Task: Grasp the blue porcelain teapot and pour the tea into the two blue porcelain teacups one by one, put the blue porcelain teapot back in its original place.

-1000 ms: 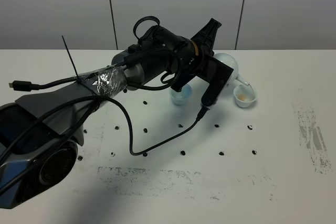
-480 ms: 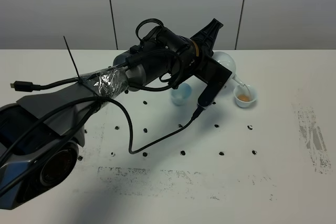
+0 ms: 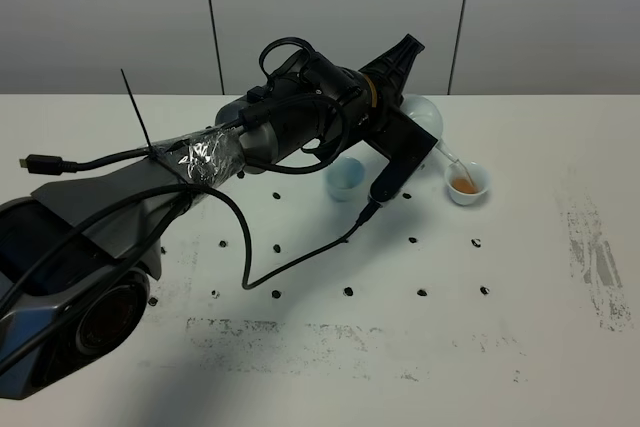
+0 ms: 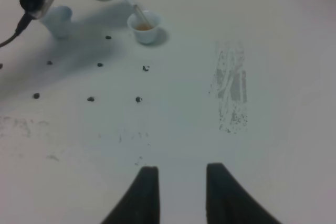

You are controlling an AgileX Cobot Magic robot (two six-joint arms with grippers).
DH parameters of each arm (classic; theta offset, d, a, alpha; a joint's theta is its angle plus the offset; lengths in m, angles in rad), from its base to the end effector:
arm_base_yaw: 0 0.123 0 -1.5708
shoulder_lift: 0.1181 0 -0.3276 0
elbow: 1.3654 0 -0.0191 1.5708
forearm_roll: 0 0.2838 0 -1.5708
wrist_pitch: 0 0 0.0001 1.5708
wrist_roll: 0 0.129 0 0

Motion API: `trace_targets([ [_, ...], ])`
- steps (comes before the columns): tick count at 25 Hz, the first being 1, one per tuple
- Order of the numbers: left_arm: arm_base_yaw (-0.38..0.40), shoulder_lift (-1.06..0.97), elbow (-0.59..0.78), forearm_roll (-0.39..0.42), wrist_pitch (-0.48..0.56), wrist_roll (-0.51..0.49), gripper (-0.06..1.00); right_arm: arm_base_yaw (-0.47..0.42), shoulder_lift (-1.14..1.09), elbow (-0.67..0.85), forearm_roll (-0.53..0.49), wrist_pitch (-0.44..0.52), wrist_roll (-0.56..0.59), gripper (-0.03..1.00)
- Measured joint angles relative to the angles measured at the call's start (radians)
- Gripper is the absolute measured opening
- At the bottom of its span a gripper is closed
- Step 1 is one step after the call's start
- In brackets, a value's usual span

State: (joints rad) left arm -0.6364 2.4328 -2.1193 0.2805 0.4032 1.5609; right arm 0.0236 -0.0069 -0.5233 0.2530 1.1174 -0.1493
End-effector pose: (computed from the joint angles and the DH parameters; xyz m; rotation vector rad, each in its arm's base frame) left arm 0.5372 -0.3795 0.1863 2.1373 0.8310 0.7657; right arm 0.0051 0.0292 0.2803 -0.2019 2.0418 0.2253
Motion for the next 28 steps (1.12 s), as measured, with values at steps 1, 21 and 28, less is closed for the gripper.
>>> trace_targets([
  [1,0.000,0.000,0.000,0.004,-0.001,0.000,0.08,0.000,0.000,0.000,0.000,0.000,0.000,0.21],
  [21,-0.005,0.000,0.000,0.042,-0.016,0.000,0.08,0.000,0.000,0.000,0.000,0.000,0.000,0.21],
  [28,-0.006,0.000,0.000,0.042,-0.018,0.000,0.08,0.000,0.000,0.000,0.000,0.000,0.000,0.21],
])
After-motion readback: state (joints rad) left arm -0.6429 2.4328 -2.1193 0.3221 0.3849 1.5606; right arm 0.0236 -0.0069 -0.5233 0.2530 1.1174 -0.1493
